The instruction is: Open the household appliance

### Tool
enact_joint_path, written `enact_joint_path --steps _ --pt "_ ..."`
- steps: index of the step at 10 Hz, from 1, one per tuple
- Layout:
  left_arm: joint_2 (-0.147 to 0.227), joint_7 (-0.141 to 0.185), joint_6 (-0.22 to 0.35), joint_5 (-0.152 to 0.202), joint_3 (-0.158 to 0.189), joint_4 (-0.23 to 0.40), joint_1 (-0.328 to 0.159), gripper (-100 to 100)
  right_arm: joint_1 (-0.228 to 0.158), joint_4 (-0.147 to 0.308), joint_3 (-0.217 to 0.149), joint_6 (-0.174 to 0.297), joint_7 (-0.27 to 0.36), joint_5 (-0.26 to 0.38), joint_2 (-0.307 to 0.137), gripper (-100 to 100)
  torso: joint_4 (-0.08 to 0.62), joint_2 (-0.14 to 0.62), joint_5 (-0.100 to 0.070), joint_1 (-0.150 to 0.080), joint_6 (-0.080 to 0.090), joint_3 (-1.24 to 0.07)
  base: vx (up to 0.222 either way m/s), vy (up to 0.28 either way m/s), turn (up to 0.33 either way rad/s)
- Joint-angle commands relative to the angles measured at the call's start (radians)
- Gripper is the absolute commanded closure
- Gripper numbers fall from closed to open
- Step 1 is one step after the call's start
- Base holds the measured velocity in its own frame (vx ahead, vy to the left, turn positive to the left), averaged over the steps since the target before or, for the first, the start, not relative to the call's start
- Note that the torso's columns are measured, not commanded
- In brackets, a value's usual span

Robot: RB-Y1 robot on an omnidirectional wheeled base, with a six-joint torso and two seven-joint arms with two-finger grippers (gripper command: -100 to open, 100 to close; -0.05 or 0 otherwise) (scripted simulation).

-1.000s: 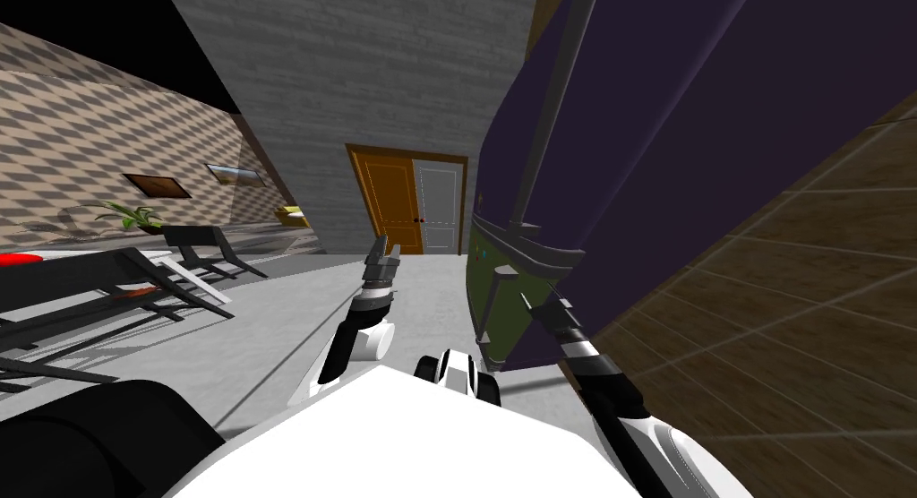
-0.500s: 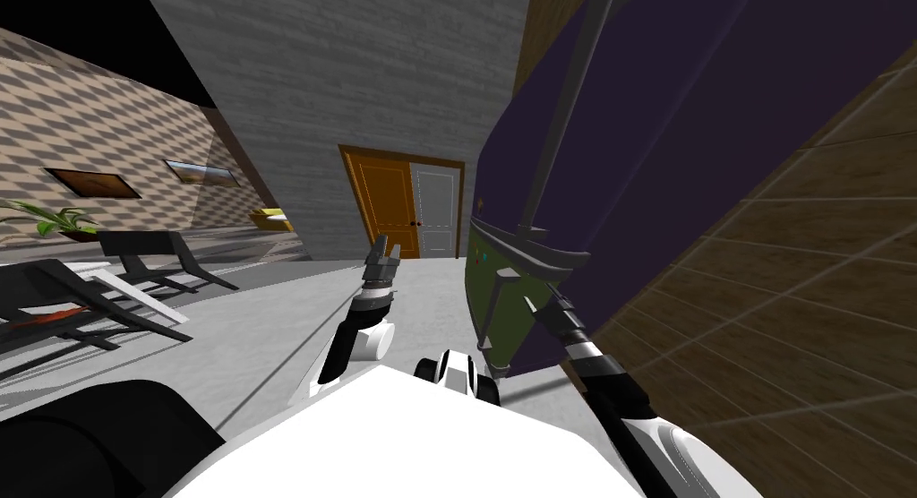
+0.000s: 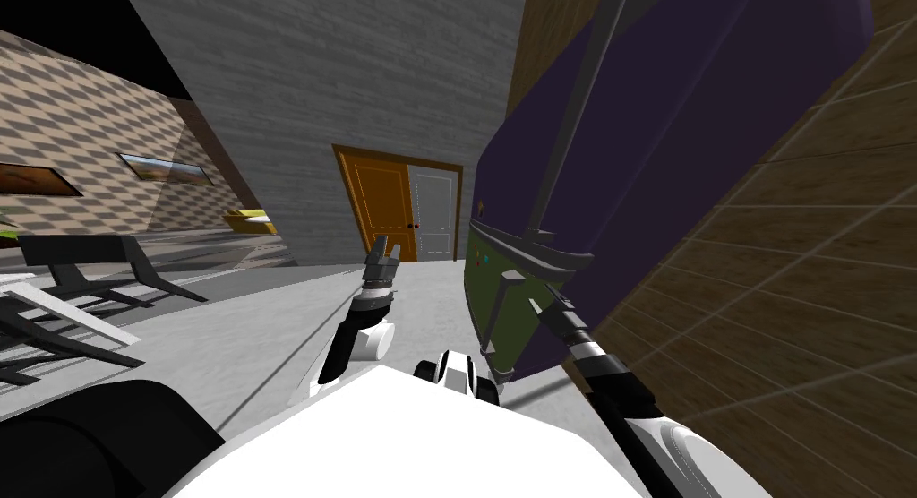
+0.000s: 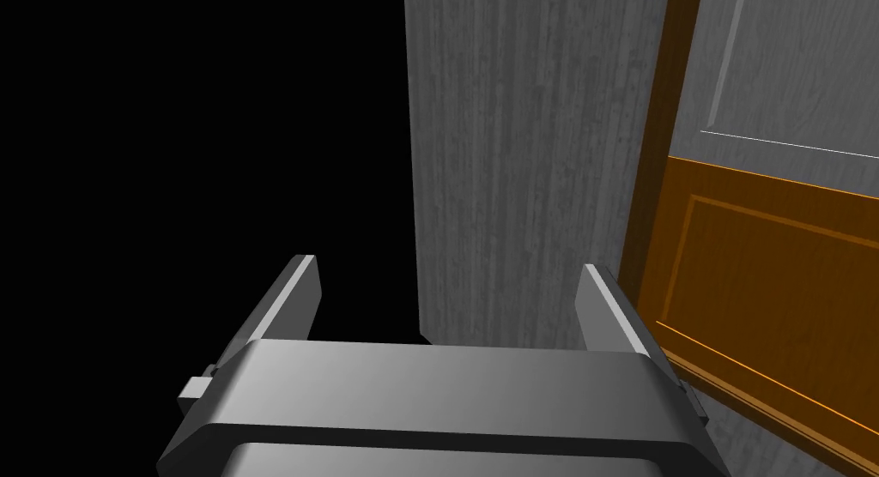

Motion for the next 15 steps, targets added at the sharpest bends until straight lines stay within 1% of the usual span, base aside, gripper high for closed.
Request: enact_joint_path --steps 1,2,3,4,5,6,7,8,9,10,11,13,14,15 --pt "0.0 0.0 0.0 0.0 0.0 0.0 0.0 0 0.019 -0.024 -0.024 0.009 -0.019 -0.006 -0.029 -100 0.002 0.004 0.0 -0.003 0.001 0.002 0.029 0.035 -0.111" --pt "0.0 0.0 0.0 0.0 0.0 0.0 0.0 0 0.025 -0.031 -0.03 0.011 -0.026 -0.009 -0.039 -100 0.005 0.007 0.002 -0.002 0.004 0.004 0.078 0.042 -0.103" --pt "0.0 0.0 0.0 0.0 0.0 0.0 0.0 0 0.029 -0.028 -0.03 0.006 -0.018 -0.008 -0.029 -100 0.006 0.008 0.003 0.001 0.001 0.004 0.01 0.006 -0.084" --pt "0.0 0.0 0.0 0.0 0.0 0.0 0.0 0 0.005 -0.007 -0.007 0.002 0.001 0.0 -0.006 100 0.006 0.011 0.003 0.002 0.001 0.006 -0.072 -0.027 0.098" --pt "0.0 0.0 0.0 0.0 0.0 0.0 0.0 0 0.028 -0.017 -0.019 0.008 -0.013 -0.003 -0.019 100 0.011 0.016 0.006 0.003 0.0 0.008 -0.052 -0.022 0.025" --pt "0.0 0.0 0.0 0.0 0.0 0.0 0.0 0 0.039 -0.019 -0.028 0.025 -0.011 -0.003 -0.015 100 0.013 0.022 0.008 0.005 0.007 0.011 -0.002 0.167 -0.1" --pt "0.0 0.0 0.0 0.0 0.0 0.0 0.0 0 0.039 -0.019 -0.028 0.025 -0.011 -0.003 -0.015 100 0.012 0.026 0.009 0.014 0.01 0.015 0.03 0.23 -0.058" --pt "0.0 0.0 0.0 0.0 0.0 0.0 0.0 0 0.048 -0.024 -0.039 0.043 -0.011 -0.004 -0.012 100 0.013 0.028 0.008 0.011 0.011 0.016 0.075 0.311 -0.083" --pt "0.0 0.0 0.0 0.0 0.0 0.0 0.0 0 0.048 -0.024 -0.039 0.043 -0.011 -0.004 -0.012 100 0.013 0.029 0.007 0.009 0.013 0.017 0.057 0.314 -0.053" --pt "0.0 0.0 0.0 0.0 0.0 0.0 0.0 0 0.058 -0.03 -0.05 0.061 -0.012 -0.005 -0.009 100 0.014 0.032 0.006 0.003 0.012 0.018 0.001 0.327 -0.109" --pt "0.0 0.0 0.0 0.0 0.0 0.0 0.0 0 0.058 -0.03 -0.05 0.061 -0.012 -0.005 -0.009 100 0.014 0.032 0.006 0.003 0.009 0.018 -0.054 0.287 -0.033" --pt "0.0 0.0 0.0 0.0 0.0 0.0 0.0 0 0.077 -0.041 -0.073 0.097 -0.012 -0.007 -0.004 100 0.014 0.032 0.005 0.001 0.012 0.018 0.011 0.329 -0.102" --pt "0.0 0.0 0.0 0.0 0.0 0.0 0.0 0 0.077 -0.041 -0.073 0.097 -0.012 -0.007 -0.004 100 0.013 0.028 0.006 0.003 0.013 0.016 0.038 0.343 -0.067" --pt "0.0 0.0 0.0 0.0 0.0 0.0 0.0 0 0.087 -0.047 -0.085 0.115 -0.013 -0.008 -0.001 100 0.013 0.029 0.005 0.001 0.012 0.016 0.034 0.332 -0.1"
